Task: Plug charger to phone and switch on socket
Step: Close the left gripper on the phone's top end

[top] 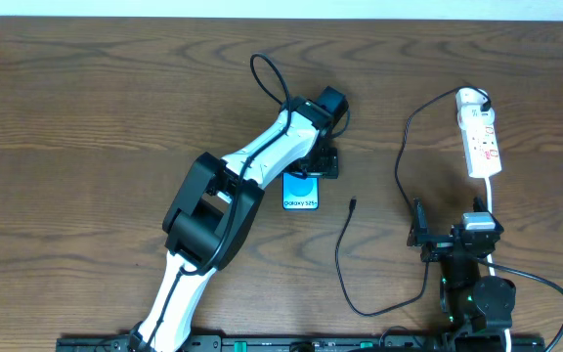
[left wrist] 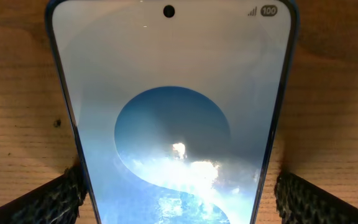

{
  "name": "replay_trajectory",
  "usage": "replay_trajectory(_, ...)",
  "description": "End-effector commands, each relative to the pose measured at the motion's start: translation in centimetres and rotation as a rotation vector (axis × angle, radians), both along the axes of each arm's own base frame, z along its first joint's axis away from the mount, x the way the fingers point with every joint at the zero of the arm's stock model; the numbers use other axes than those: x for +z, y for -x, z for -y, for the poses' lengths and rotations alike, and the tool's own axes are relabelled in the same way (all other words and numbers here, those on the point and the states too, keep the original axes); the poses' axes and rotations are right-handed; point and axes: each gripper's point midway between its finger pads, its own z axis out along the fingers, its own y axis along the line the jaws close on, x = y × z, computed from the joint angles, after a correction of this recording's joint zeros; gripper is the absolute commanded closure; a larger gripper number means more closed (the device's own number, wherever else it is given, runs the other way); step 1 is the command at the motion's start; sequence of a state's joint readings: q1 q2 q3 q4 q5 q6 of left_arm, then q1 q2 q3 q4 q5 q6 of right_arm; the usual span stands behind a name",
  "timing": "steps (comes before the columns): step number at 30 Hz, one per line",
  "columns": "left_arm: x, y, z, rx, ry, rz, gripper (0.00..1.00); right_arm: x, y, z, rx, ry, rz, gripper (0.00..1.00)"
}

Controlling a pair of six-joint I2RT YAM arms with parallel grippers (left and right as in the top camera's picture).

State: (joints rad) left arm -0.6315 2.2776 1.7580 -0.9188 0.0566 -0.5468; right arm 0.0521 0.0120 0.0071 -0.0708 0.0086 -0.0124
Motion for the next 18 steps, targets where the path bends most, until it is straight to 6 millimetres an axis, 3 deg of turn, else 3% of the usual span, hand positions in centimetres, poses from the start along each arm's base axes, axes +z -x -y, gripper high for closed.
replay_trajectory(1,-2.55,0.51,-2.15,0.025,-0.119,-0.010,0.02,-0.06,0.03,-0.03,0.000,0.012,0.000,0.01)
replay_trajectory(12,-3.39,1.20,-2.72,0.047,-0.135,-0.024,0.00,-0.06,0.03,-0.03,0.000,0.012,0.000,0.01)
replay_trajectory(18,-3.39,1.20,-2.72,0.047,-0.135,-0.024,0.06,-0.06,0.03,-0.03,0.000,0.012,0.000,0.01)
